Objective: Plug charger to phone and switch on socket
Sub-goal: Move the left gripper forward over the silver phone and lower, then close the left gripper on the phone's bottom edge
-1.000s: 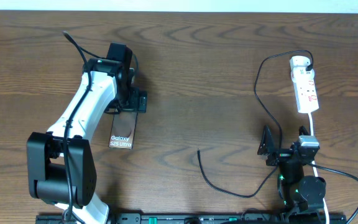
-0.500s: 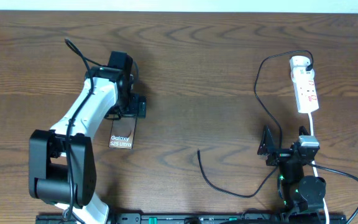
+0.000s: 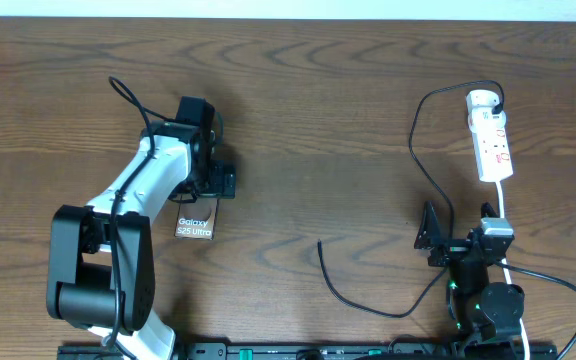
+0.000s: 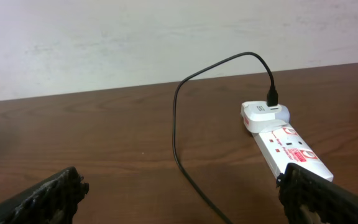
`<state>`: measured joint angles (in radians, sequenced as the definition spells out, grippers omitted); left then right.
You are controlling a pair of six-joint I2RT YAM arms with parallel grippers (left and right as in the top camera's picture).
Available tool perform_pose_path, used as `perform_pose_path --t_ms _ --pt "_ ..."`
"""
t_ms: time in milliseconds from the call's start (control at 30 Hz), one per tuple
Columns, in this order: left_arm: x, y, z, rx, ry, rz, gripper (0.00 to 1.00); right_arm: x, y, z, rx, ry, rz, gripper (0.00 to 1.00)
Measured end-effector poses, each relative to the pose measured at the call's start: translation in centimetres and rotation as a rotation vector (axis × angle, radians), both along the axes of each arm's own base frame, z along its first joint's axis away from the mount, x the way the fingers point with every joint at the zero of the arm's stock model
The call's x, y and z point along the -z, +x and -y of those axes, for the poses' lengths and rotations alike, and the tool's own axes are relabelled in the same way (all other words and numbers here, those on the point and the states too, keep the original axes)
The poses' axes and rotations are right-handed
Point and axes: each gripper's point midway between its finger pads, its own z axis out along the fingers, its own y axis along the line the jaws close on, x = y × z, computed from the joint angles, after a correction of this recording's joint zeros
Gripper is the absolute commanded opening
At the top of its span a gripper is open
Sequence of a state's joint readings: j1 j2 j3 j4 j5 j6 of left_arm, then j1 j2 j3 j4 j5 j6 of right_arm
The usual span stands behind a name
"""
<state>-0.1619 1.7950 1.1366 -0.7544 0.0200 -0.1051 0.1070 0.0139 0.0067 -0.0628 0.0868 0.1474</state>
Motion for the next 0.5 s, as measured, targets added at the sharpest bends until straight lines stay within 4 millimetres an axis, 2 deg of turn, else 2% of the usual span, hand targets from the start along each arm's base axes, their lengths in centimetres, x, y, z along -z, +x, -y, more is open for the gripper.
perform_pose_path --t_ms 200,500 --pt "0.8 -0.9 -0.1 0.0 0.003 -0.02 0.99 0.0 0.0 0.0 0.0 0.0 0.0 0.99" --pt "1.8 -0.8 -0.1 0.001 -0.001 0.006 0.99 0.0 0.0 0.0 0.0 0.0 0.0 0.99"
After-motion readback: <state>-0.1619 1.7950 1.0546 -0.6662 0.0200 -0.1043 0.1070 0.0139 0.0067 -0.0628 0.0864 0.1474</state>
